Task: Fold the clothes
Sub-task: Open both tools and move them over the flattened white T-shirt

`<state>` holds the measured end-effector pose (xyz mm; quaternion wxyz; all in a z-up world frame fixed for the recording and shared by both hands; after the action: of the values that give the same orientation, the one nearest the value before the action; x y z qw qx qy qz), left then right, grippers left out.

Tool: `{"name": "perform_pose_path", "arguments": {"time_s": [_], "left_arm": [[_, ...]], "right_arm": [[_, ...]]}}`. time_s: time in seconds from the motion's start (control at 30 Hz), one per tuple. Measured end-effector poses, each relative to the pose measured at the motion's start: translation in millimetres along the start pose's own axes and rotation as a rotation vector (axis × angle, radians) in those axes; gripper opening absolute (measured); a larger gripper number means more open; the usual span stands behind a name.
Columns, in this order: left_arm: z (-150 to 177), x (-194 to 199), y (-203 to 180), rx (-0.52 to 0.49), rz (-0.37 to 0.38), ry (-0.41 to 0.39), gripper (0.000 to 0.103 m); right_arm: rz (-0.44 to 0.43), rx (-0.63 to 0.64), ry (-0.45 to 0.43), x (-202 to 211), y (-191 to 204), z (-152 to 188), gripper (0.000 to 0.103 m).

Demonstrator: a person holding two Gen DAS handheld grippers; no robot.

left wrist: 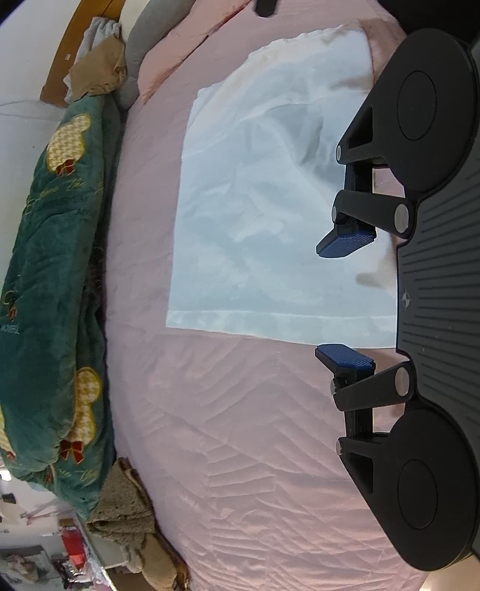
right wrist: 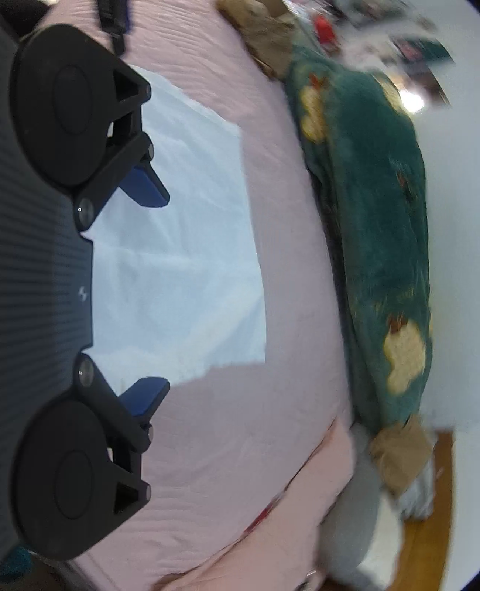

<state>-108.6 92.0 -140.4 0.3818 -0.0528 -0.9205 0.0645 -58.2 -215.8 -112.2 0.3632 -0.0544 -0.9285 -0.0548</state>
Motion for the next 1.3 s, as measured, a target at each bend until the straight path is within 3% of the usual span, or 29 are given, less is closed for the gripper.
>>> {"name": "perform_pose_path", "arguments": {"time_s": [0.13,0.33,0.47,0.63,0.73,0.93,1.1,1.2,1.3], "left_arm": [[-4,1,1,0.006,-0.024,0.001,0.054],[-10,11,-2,-0.005,-0.048,-0.001,0.057],[1,18,4,-0.002,-0.08,0.004,0.057],[15,12,13,0.009,-0.073,0.052,0.057],[12,11,10,0.005,-0.064,0.052,0.057],[-11,0,-30,-0.103,0.002,0.07,0.057],[-86,-15,-84,-0.258,0.127,0.109,0.057],[-120,-25,-122,-0.303,0.164,0.083,0.057],[-120,-36,-152,-0.277,0.207,0.073,0.057]], "right_arm": [[-0.019,-0.101,0.159,-25,-27,-3,0.1],[0.038,0.003,0.195,-17,-25,6,0.1],[0.036,0.065,0.25,-17,-26,32,0.098],[0.002,0.076,0.29,-25,-28,46,0.082],[-0.002,0.106,0.259,-24,-27,39,0.082],[-0.02,0.066,0.274,-32,-35,27,0.083],[-0.049,-0.05,0.333,-26,-55,37,0.082],[-0.048,-0.092,0.322,-18,-64,37,0.082],[-0.029,-0.086,0.298,-18,-68,36,0.082]]}}
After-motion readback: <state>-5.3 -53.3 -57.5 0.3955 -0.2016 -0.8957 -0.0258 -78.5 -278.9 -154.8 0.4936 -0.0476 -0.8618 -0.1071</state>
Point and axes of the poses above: each gripper's, at about its wrist camera, not at the fingertips, and x roughly against the way its jaws point, y to its left, z to its underside, the point moved 4 cm from there along -x, roughly the way its jaws point, and after that the axes turned 11 degrees about z, right-handed, at the moved point
